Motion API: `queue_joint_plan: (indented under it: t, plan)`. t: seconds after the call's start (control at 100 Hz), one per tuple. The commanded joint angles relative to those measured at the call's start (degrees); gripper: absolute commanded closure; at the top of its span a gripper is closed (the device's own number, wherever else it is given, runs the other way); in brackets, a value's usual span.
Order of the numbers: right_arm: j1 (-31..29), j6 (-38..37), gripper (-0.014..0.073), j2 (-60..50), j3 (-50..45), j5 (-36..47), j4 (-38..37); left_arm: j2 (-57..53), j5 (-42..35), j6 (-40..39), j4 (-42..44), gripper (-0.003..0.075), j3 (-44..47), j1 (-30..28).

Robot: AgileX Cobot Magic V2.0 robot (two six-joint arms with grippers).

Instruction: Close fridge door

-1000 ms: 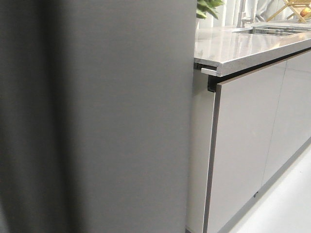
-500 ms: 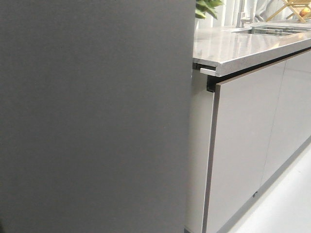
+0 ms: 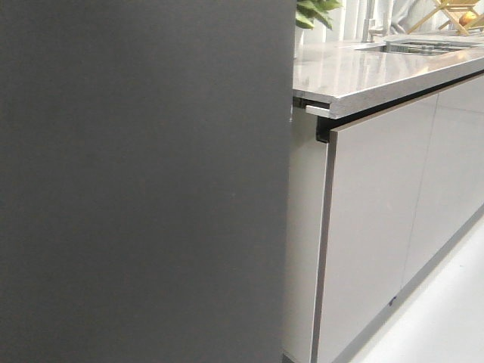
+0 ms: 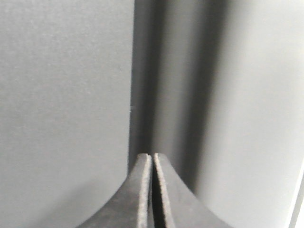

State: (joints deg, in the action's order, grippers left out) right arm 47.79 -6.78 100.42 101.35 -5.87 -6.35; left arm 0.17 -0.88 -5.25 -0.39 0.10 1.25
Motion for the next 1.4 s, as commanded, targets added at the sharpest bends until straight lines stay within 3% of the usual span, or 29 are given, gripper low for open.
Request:
queue_joint_plan:
  t: [0.0,0.25,0.42,0.66,1.39]
  plan:
    - [-0.4,0.9,0.0670,-2.8,2.0,5.5,-0.1,1.1,-4.4,-0.2,-0.1,0.0741,1.6,-0.1]
    - [-2.5,1.2,0.0670,-3.8,1.4,4.2,-0.7,1.1,-4.4,-0.2,-0.1,0.0741,1.6,-0.1]
    - [-5.8,1.2,0.0670,-8.4,-3.9,6.3,-0.7,1.1,-4.4,-0.2,-0.1,0.0741,1.6,-0.1]
    - [-12.2,1.2,0.0670,-22.1,-25.3,19.3,-0.7,1.1,-4.4,-0.2,-0.1,0.0741,1.6,-0.1]
    - [-39.8,1.2,0.0670,-74.3,-81.2,19.7,-0.7,1.1,-4.4,-0.2,-0.1,0.0741,1.6,-0.1]
